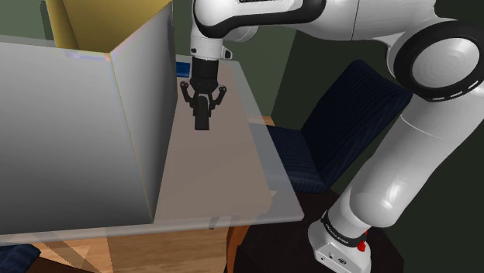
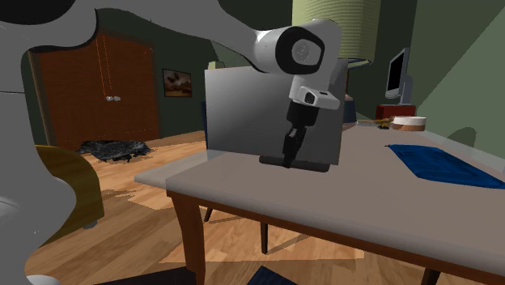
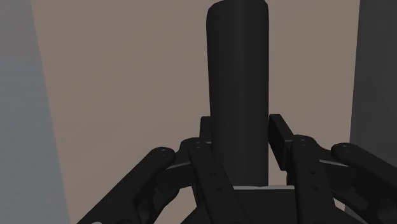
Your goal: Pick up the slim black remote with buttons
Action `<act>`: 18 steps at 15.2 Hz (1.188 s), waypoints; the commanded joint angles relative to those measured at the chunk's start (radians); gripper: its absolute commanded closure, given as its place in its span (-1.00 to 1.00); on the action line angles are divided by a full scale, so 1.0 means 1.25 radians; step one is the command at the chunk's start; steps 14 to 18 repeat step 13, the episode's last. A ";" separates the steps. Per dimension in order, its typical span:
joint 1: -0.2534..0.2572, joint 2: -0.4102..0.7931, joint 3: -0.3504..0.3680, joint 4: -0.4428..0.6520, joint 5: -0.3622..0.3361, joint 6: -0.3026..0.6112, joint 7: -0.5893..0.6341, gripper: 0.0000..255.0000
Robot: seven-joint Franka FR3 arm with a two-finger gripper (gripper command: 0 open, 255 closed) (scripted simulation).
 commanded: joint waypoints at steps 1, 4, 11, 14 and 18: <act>0.000 -0.002 0.000 0.018 0.000 -0.020 0.004 1.00; 0.000 -0.003 0.000 0.049 0.000 -0.051 0.009 1.00; -0.001 0.002 0.000 0.129 -0.002 -0.126 0.023 1.00; -0.001 0.002 0.000 0.131 -0.002 -0.128 0.023 1.00; -0.001 0.002 0.000 0.131 -0.002 -0.128 0.023 1.00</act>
